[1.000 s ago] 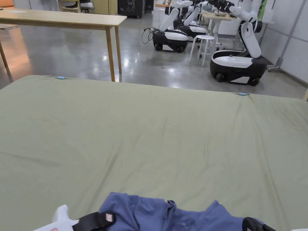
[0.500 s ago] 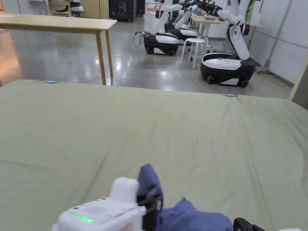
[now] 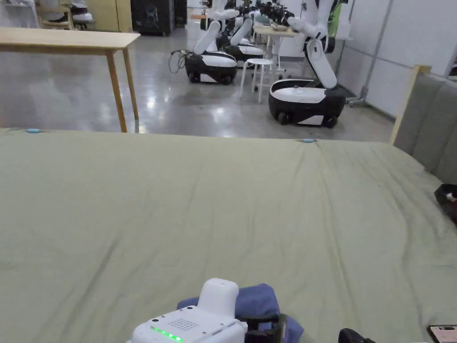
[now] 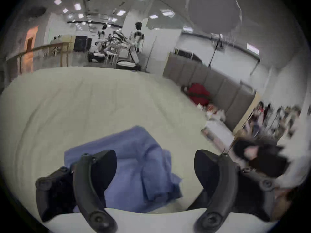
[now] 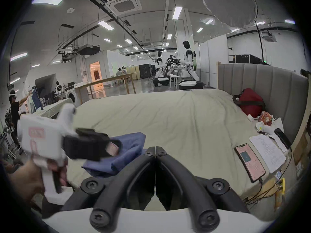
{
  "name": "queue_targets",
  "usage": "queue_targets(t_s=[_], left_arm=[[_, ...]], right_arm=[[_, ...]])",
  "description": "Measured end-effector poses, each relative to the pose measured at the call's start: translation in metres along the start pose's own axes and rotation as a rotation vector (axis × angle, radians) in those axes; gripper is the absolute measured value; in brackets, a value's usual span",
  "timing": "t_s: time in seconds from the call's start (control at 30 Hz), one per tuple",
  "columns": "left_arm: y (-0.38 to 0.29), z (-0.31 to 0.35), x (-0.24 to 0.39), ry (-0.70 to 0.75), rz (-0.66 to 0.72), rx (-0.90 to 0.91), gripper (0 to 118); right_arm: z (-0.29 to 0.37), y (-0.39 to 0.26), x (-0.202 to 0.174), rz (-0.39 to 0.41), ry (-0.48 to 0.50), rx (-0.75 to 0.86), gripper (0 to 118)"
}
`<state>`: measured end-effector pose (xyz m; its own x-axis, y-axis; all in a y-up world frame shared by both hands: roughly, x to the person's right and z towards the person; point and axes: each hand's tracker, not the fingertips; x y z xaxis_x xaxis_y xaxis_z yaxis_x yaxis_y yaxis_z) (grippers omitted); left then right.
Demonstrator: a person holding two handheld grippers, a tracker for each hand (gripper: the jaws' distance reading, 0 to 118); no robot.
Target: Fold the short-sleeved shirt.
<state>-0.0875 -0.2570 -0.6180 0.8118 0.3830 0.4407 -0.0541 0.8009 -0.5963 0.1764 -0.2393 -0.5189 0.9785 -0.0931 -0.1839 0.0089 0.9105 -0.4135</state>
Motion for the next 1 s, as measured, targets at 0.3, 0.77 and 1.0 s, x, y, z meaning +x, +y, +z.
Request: queue_targets(t_s=[0.3,0.77,1.0], left_arm=[[-0.016,-0.042,-0.071,-0.141,0.474,-0.029,25],[-0.045,-0.067,-0.006,-0.188,0.380,-0.122,22],[-0.041,0.037,-0.055,-0.086,0.335,0.023,44]], right_arm=[[-0.009,-0.005,-0.001,-0.041,0.044,-0.020,1],[-0.041,0.000,0.005,-0.096,0.106,-0.093,1],[-0.127,-0.017,0.002,-0.311,0.342,-0.205,1]])
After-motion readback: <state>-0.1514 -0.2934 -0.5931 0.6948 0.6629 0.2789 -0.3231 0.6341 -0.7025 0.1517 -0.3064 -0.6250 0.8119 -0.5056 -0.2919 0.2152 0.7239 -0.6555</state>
